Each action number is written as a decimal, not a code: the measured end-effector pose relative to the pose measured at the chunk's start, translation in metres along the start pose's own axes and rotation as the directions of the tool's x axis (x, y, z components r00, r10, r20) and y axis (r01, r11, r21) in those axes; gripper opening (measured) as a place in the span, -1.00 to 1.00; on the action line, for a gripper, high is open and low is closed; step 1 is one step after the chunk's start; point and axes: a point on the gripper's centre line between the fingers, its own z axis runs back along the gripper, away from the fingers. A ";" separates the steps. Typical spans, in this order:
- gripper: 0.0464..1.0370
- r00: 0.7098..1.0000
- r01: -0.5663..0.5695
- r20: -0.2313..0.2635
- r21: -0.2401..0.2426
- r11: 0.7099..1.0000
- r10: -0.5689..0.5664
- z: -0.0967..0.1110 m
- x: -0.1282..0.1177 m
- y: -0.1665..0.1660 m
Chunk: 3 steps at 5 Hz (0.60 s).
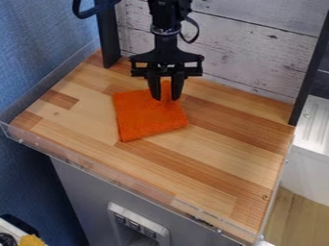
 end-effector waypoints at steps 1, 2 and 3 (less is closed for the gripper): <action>-0.78 1.000 -0.013 -0.021 0.021 1.000 0.013 -0.005 0.000 0.001; -0.96 0.999 -0.014 -0.041 0.035 0.999 0.016 -0.012 0.002 0.001; -0.97 0.998 -0.005 -0.061 0.037 0.999 0.007 -0.017 0.003 -0.001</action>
